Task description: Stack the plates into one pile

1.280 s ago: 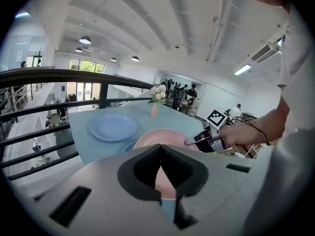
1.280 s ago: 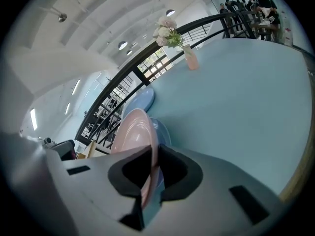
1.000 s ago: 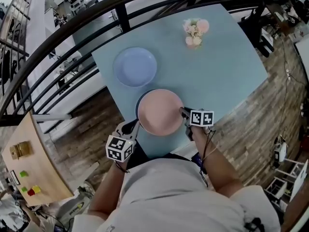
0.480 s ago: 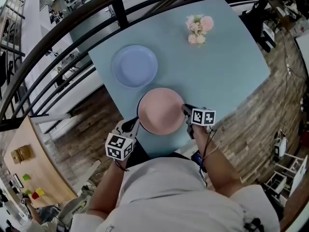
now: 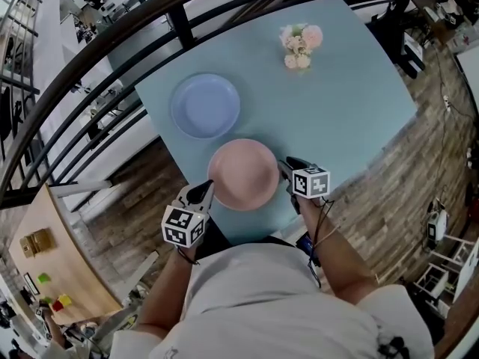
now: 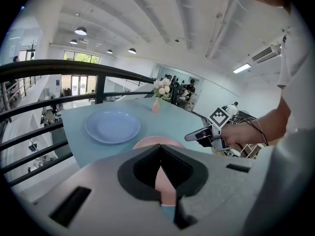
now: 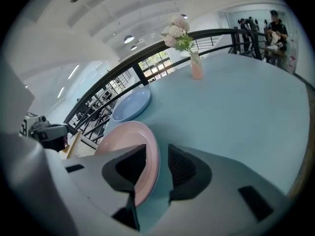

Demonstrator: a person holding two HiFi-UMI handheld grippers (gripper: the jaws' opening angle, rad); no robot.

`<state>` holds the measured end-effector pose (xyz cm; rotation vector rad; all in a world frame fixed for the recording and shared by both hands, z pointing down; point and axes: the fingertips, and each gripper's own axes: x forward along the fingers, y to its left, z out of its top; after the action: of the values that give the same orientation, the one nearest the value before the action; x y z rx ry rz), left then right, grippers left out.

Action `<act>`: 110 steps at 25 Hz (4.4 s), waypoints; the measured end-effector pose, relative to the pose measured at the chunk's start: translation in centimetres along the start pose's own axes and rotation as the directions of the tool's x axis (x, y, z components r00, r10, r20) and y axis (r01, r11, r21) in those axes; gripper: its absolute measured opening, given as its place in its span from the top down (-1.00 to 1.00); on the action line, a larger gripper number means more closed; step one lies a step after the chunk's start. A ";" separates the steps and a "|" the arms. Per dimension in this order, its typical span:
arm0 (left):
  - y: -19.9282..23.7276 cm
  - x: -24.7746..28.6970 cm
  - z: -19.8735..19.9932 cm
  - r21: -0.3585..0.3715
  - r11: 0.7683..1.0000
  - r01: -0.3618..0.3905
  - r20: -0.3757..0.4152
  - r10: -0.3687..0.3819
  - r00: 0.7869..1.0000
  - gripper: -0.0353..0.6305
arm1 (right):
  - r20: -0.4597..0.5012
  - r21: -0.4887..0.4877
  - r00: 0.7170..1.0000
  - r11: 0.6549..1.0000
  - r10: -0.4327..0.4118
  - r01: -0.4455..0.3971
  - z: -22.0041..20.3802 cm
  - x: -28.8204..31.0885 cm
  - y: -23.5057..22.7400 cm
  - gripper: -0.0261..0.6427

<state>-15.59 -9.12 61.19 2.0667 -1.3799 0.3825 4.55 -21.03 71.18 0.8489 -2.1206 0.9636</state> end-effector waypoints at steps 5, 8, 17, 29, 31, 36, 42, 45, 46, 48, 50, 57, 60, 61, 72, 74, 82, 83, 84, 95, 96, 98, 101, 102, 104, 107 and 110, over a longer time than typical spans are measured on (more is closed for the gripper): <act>-0.4 -1.1 1.4 0.022 0.999 -0.034 0.032 0.033 0.999 0.88 | 0.050 -0.123 0.999 0.992 0.015 -0.009 1.5 -1.8 1.7 0.48; -1.3 -2.0 2.4 0.037 0.998 -0.050 0.054 0.048 0.997 0.88 | 0.082 -0.179 0.996 0.984 0.034 -0.018 2.3 -3.4 2.9 0.46; -4.3 -4.9 4.8 0.094 0.991 -0.092 0.139 0.078 0.987 0.88 | 0.191 -0.332 0.975 0.942 0.118 -0.049 5.4 -8.0 8.2 0.44; -6.6 -9.6 5.6 0.120 0.977 -0.173 0.252 0.139 0.958 0.88 | 0.259 -0.409 0.946 0.909 0.197 -0.077 6.4 -11.8 12.4 0.44; -7.1 -10.1 5.2 0.124 0.975 -0.184 0.257 0.147 0.955 0.88 | 0.260 -0.423 0.943 0.902 0.206 -0.080 6.4 -12.2 12.8 0.44; -7.1 -10.5 4.6 0.126 0.973 -0.195 0.254 0.158 0.954 0.88 | 0.246 -0.460 0.945 0.884 0.218 -0.084 6.3 -12.1 13.9 0.43; -4.9 -10.8 4.8 0.119 0.974 -0.194 0.249 0.160 0.955 0.88 | 0.218 -0.455 0.955 0.887 0.200 -0.082 6.4 -9.9 14.4 0.43; -2.9 -10.3 5.4 0.113 0.977 -0.183 0.243 0.152 0.958 0.88 | 0.207 -0.448 0.960 0.891 0.190 -0.080 7.5 -8.3 14.8 0.43; -2.1 -10.0 5.7 0.110 0.978 -0.179 0.241 0.148 0.959 0.88 | 0.201 -0.446 0.962 0.892 0.187 -0.080 7.9 -7.7 14.9 0.43; -0.7 -9.3 6.1 0.100 0.981 -0.165 0.231 0.138 0.963 0.88 | 0.185 -0.437 0.967 0.896 0.176 -0.080 8.4 -6.5 14.8 0.43; 0.4 -8.7 6.1 0.094 0.985 -0.148 0.218 0.125 0.968 0.88 | 0.169 -0.423 0.972 0.903 0.163 -0.078 8.6 -5.3 14.8 0.43; 4.5 -6.0 7.1 0.086 0.991 -0.105 0.176 0.089 0.980 0.88 | 0.132 -0.387 0.983 0.920 0.129 -0.068 10.7 -1.1 14.4 0.43; 6.0 -4.7 7.1 0.074 0.992 -0.099 0.159 0.086 0.984 0.88 | 0.106 -0.388 0.989 0.920 0.104 -0.055 11.3 0.8 13.6 0.43; 6.6 -4.3 7.1 0.069 0.993 -0.098 0.155 0.086 0.984 0.88 | 0.098 -0.388 0.990 0.920 0.098 -0.052 11.6 1.4 13.3 0.43; 11.6 0.4 7.2 0.014 0.996 -0.087 0.115 0.085 0.990 0.88 | 0.007 -0.315 0.998 0.947 0.065 -0.060 14.2 9.2 10.3 0.43; 12.1 1.4 7.2 0.009 0.996 -0.084 0.107 0.082 0.991 0.88 | -0.014 -0.293 0.998 0.954 0.061 -0.063 14.5 10.4 9.5 0.43; 14.4 4.2 7.6 0.000 0.997 -0.076 0.082 0.076 0.994 0.88 | -0.075 -0.208 0.996 0.976 0.056 -0.070 15.6 15.2 7.3 0.43; 14.6 4.5 7.6 -0.002 0.997 -0.075 0.080 0.075 0.994 0.88 | -0.083 -0.193 0.995 0.979 0.056 -0.071 15.6 15.7 7.1 0.43; 14.7 4.7 7.6 -0.003 0.997 -0.074 0.076 0.074 0.994 0.88 | -0.089 -0.178 0.995 0.982 0.054 -0.069 15.7 16.1 6.8 0.43; 16.7 6.3 6.1 -0.039 0.996 -0.076 0.047 0.078 0.996 0.88 | -0.124 -0.048 0.991 0.997 0.060 -0.066 15.6 19.8 6.1 0.46; 16.8 6.2 6.0 -0.042 0.996 -0.077 0.046 0.079 0.996 0.88 | -0.123 -0.030 0.990 0.997 0.064 -0.068 15.6 20.1 6.2 0.48; 17.1 6.3 6.0 -0.047 0.995 -0.083 0.047 0.085 0.995 0.88 | -0.124 0.013 0.990 0.997 0.073 -0.072 15.5 20.6 6.2 0.54; 17.4 6.5 6.0 -0.058 0.994 -0.088 0.050 0.091 0.995 0.88 | -0.131 0.039 0.989 0.997 0.071 -0.066 15.3 21.1 6.0 0.68; 17.4 6.5 6.1 -0.060 0.994 -0.087 0.050 0.090 0.995 0.88 | -0.130 0.049 0.989 0.997 0.070 -0.064 15.3 21.2 5.9 0.72; 17.5 6.7 6.2 -0.061 0.994 -0.085 0.049 0.088 0.995 0.88 | -0.124 0.073 0.990 0.995 0.071 -0.062 15.3 21.3 5.8 0.75; 17.7 6.7 6.2 -0.060 0.994 -0.087 0.052 0.090 0.995 0.88 | -0.098 0.107 0.992 0.992 0.074 -0.063 15.5 21.3 5.7 0.79; 17.7 6.4 5.9 -0.058 0.994 -0.091 0.055 0.094 0.994 0.88 | -0.058 0.163 0.995 0.984 0.084 -0.074 15.5 21.2 5.8 0.83</act>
<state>-29.50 -22.23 65.99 1.9879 -1.5075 0.3216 -16.57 -36.56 77.12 0.8044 -2.0551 1.2009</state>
